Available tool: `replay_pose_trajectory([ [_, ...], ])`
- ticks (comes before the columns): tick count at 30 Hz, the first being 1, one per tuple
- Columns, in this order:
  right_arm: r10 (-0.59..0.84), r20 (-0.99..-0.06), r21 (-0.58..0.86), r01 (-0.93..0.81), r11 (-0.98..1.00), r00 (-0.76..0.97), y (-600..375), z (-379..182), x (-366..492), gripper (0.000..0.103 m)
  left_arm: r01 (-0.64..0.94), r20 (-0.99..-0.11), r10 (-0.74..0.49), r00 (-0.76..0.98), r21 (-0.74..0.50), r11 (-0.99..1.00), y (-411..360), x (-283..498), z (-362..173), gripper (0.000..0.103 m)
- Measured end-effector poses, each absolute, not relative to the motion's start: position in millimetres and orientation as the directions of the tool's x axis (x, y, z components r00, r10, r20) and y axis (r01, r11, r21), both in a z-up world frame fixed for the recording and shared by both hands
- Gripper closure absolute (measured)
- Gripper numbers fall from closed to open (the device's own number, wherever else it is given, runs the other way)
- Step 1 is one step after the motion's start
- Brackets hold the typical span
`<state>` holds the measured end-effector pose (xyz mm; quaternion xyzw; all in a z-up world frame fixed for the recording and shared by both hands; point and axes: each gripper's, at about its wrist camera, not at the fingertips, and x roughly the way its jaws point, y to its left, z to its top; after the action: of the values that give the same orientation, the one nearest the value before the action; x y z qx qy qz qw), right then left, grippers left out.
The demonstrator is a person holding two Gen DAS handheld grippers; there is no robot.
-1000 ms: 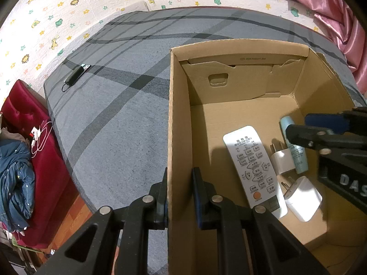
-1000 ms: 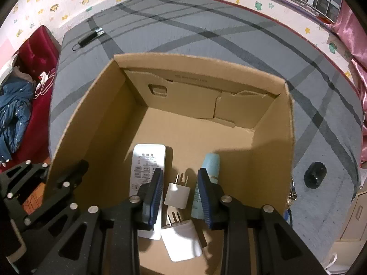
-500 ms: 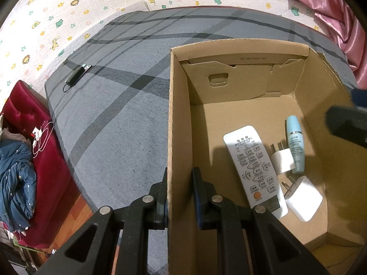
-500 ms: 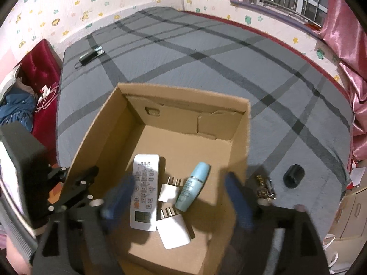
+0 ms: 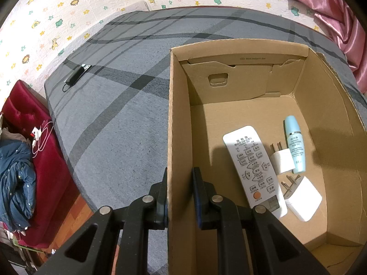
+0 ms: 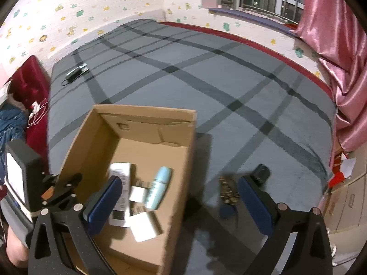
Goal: Organize rigid objects
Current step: 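Move the right gripper back toward the black cylindrical object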
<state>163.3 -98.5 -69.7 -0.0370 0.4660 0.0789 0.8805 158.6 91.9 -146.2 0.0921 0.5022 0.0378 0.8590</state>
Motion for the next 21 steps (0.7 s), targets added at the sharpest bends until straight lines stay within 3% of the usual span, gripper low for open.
replay_pose_trajectory([
  [21, -0.067, -0.864, -0.062, 0.027, 0.998, 0.500, -210, -110, 207, 0.000, 0.028, -0.856, 0.161, 0.491, 0.201, 0.979, 91, 160, -147, 0.085],
])
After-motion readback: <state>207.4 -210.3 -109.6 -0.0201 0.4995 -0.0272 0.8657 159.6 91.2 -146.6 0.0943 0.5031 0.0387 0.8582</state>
